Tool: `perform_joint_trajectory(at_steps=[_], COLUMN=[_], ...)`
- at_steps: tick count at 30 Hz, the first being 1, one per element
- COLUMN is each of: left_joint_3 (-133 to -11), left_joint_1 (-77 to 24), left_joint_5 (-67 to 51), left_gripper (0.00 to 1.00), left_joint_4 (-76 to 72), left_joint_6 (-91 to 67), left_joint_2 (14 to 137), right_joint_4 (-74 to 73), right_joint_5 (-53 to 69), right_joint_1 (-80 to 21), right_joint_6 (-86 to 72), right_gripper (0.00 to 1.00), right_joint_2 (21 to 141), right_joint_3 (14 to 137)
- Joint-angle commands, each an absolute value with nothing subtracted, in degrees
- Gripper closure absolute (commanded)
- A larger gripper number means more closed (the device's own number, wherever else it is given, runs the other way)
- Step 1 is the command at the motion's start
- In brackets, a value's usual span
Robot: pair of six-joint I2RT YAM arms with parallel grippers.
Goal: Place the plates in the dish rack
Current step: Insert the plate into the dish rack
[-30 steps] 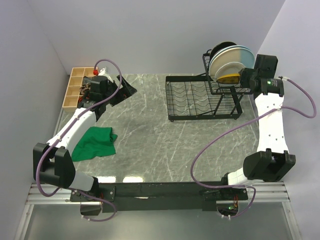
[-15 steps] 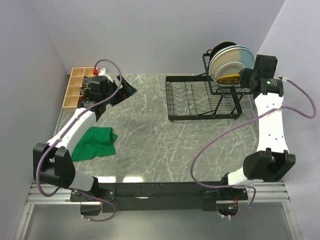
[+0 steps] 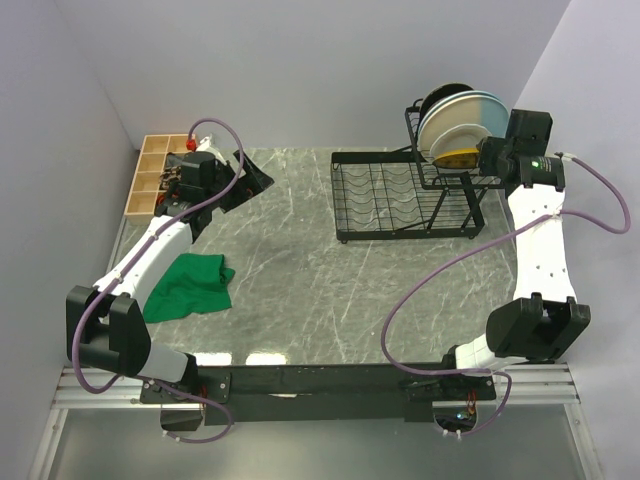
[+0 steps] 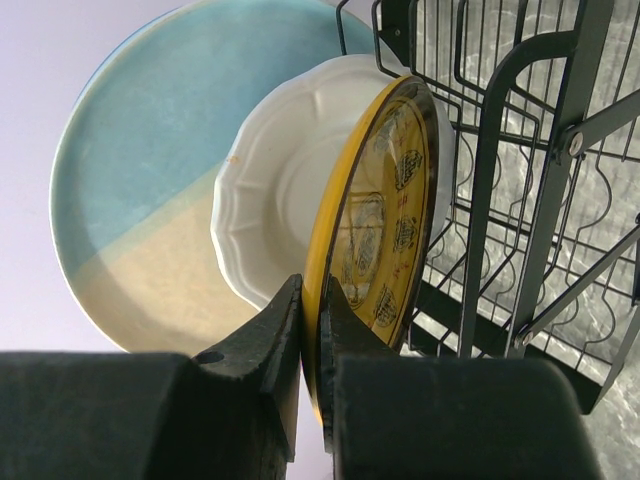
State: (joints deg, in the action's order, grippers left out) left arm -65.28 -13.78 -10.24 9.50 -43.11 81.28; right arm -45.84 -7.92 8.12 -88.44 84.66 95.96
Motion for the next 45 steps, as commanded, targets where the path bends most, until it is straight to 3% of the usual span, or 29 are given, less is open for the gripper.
perform_joint_trajectory(at_steps=[1, 26, 38, 45], left_joint_3=[-65.74, -65.39, -63.99, -64.16], left_joint_1=[-13.62, -13.54, -13.62, -13.62], left_joint_5=[-9.76, -9.41, -8.96, -8.88], left_gripper=[0.00, 0.01, 0.01, 0.00], left_joint_4=[8.61, 8.96, 8.61, 9.14], left_joint_6=[-43.59, -43.59, -43.95, -43.51], left_joint_2=[79.36, 78.75, 77.43, 77.61], right_joint_4=[-44.21, -43.16, -40.87, -40.43], right_joint_5=[-9.84, -10.46, -9.67, -8.97], right_joint_1=[7.82, 7.82, 8.53, 7.91], right_joint_6=[-87.19, -86.05, -84.11, -84.11], right_gripper=[0.85, 0.63, 0.63, 0.72], right_joint_2=[85.08, 84.90, 86.05, 85.78], right_joint_3=[95.71, 95.19, 97.73, 97.65])
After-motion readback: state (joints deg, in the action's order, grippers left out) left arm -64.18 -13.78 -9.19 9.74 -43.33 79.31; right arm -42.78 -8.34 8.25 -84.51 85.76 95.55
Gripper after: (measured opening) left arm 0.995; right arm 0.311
